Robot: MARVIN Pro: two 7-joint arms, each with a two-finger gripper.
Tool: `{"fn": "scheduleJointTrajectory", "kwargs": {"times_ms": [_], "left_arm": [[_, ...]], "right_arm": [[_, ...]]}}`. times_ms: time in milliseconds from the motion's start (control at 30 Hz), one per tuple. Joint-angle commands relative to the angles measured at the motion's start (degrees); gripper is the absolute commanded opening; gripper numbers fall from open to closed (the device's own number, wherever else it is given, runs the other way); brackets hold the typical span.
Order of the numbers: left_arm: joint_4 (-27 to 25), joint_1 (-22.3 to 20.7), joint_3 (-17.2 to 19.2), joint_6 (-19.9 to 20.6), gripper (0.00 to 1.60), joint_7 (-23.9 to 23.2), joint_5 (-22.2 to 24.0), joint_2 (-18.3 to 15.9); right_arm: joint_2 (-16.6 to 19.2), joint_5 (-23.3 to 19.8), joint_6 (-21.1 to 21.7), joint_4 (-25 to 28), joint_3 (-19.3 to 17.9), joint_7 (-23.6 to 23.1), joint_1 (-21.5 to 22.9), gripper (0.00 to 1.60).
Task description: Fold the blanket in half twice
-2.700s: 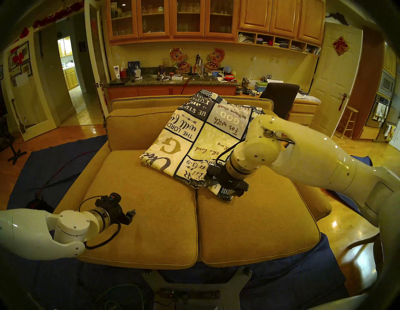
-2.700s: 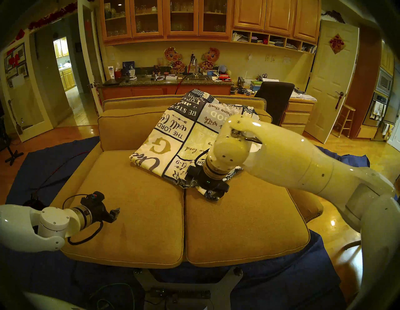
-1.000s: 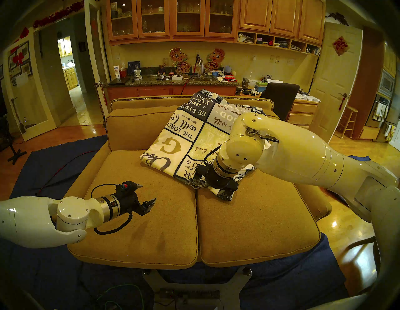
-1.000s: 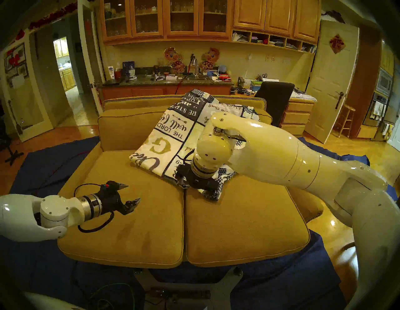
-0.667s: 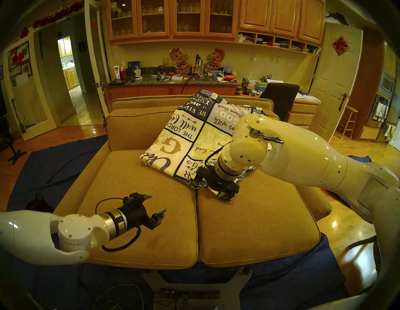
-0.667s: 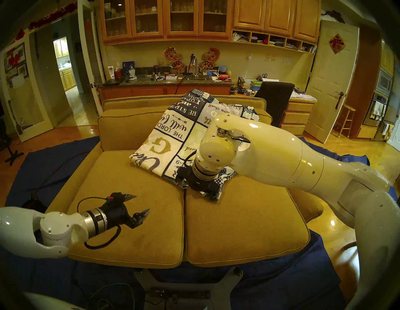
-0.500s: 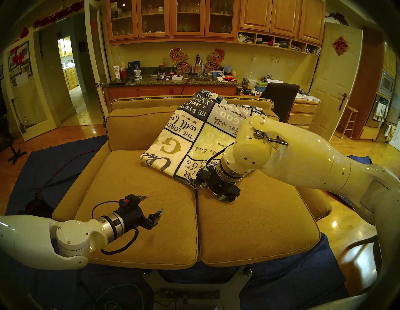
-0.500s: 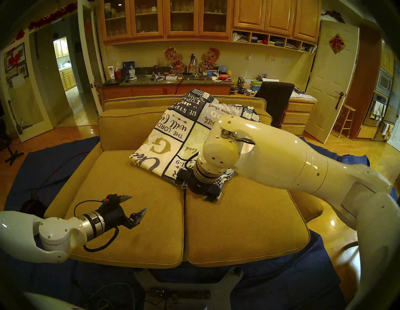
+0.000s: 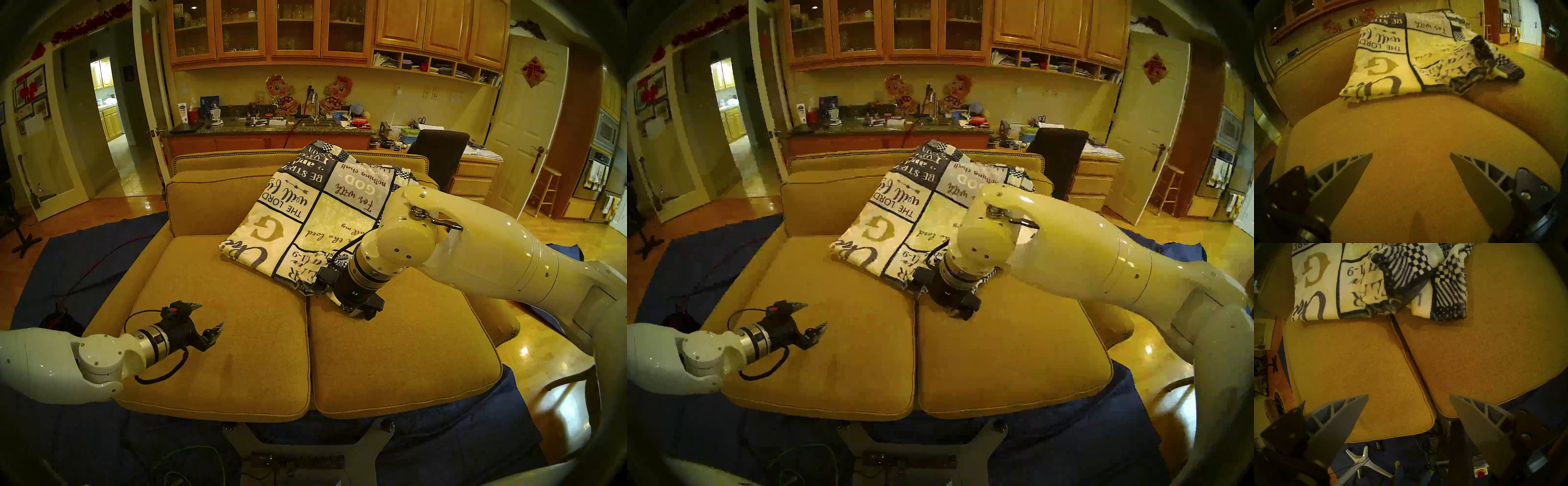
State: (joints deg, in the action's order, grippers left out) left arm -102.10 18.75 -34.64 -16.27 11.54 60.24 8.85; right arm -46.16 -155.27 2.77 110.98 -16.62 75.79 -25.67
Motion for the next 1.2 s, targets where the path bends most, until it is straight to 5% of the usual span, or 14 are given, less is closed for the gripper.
{"fn": "scheduleJointTrajectory", "kwargs": {"times_ms": [0,267,500,1167], "left_arm": [[7.3,-2.7,2.4,1.7,1.6,-4.2,2.1,2.5],[14.8,-6.6,6.5,5.1,1.6,-8.9,3.3,4.7],[22.4,-8.7,9.9,8.6,1.6,-12.0,4.6,10.7],[37.2,-6.6,15.4,11.0,1.6,-19.0,9.0,24.3]], "right_arm": [[0.7,0.1,-0.4,0.2,-0.6,-0.1,0.5,1.6],[0.8,0.1,-0.7,0.3,-0.4,-0.3,0.4,1.6],[0.6,0.0,-1.2,0.3,-0.2,-0.5,0.3,1.6],[0.8,0.1,-2.1,-0.9,0.1,-1.0,0.5,1.6]]}}
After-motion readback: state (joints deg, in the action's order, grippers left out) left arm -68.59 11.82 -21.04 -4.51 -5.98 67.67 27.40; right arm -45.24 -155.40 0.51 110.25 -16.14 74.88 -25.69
